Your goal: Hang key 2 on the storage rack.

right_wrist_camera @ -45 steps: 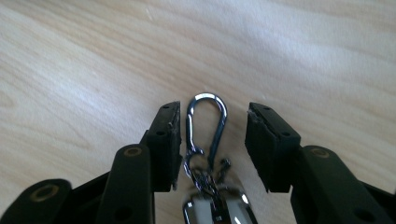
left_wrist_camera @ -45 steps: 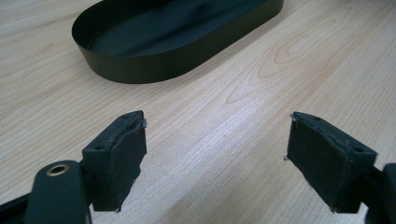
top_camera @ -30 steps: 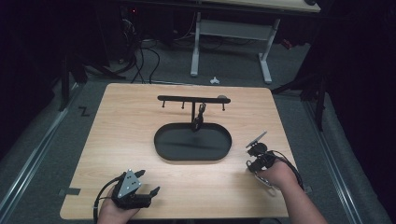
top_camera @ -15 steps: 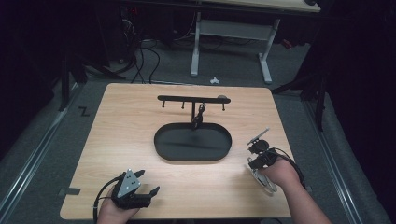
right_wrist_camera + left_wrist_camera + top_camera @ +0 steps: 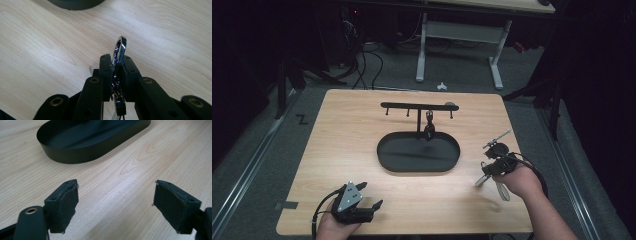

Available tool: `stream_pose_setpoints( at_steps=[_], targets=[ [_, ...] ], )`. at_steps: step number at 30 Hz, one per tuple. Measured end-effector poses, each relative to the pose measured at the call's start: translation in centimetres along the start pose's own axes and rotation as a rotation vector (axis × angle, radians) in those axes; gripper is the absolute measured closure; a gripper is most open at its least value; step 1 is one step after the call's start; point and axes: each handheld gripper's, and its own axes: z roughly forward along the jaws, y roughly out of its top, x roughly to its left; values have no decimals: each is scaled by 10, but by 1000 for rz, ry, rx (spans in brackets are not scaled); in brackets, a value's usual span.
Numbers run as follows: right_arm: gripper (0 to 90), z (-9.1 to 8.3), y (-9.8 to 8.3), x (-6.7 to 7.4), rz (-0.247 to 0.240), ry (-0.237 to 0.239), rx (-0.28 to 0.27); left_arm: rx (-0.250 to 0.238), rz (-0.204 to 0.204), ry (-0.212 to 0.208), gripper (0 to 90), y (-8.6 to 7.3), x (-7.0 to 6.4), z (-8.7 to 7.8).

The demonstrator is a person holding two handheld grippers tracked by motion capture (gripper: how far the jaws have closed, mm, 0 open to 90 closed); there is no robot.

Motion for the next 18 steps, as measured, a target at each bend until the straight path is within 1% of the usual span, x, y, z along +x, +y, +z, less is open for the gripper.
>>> stream_pose_setpoints(
  at_steps=[4, 5, 13, 18],
  targets=[
    [814, -11, 2, 0, 1, -11, -9, 0, 2, 0, 206, 0, 0, 0],
    [813, -14, 2, 1, 8, -12, -13, 1, 2, 1, 205, 0, 0, 0],
    [814, -34, 8, 0, -4, -34, -43, -1, 3, 2, 206, 0, 0, 0],
    [814, -41, 11, 2, -10, -38, -50, -2, 1, 2, 205, 0, 0, 0]
  ],
)
